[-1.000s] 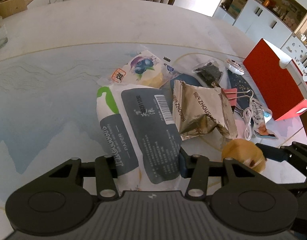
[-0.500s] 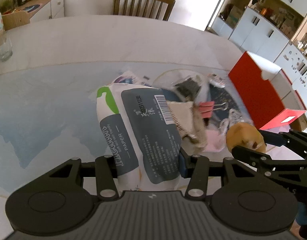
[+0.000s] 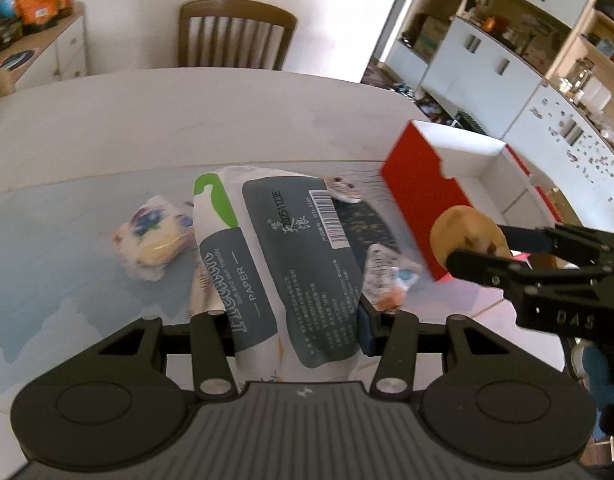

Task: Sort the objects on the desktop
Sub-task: 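Carry the tissue pack with left tool while right tool carries the toy into the red box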

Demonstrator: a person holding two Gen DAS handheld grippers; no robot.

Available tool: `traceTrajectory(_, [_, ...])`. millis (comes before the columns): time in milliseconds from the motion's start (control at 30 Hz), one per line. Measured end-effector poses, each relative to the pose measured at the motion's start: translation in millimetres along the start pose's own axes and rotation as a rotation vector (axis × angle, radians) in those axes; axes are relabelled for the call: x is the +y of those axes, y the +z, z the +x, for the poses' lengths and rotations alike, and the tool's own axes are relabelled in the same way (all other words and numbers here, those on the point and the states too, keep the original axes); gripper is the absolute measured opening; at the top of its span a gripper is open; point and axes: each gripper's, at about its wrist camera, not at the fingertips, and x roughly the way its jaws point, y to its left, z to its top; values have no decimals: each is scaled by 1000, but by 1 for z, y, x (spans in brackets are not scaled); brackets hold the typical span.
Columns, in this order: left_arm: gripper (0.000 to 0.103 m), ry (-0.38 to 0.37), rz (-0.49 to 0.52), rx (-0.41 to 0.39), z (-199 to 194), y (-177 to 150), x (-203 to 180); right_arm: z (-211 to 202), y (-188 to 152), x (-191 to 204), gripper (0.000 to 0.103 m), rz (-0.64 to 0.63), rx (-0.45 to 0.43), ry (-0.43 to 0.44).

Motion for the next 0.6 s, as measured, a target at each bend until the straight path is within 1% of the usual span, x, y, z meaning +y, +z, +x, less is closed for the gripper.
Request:
traceTrajectory(167, [47, -27, 49, 7, 6, 14, -27, -9, 10, -27, 61, 20, 12, -6])
traceTrajectory(400, [48, -66, 109, 7, 16, 34, -63, -21, 21, -66, 61, 67, -4, -23])
traceTrajectory(600, [48, -97, 172, 0, 30, 56, -96, -26, 25, -102, 61, 101, -14, -64])
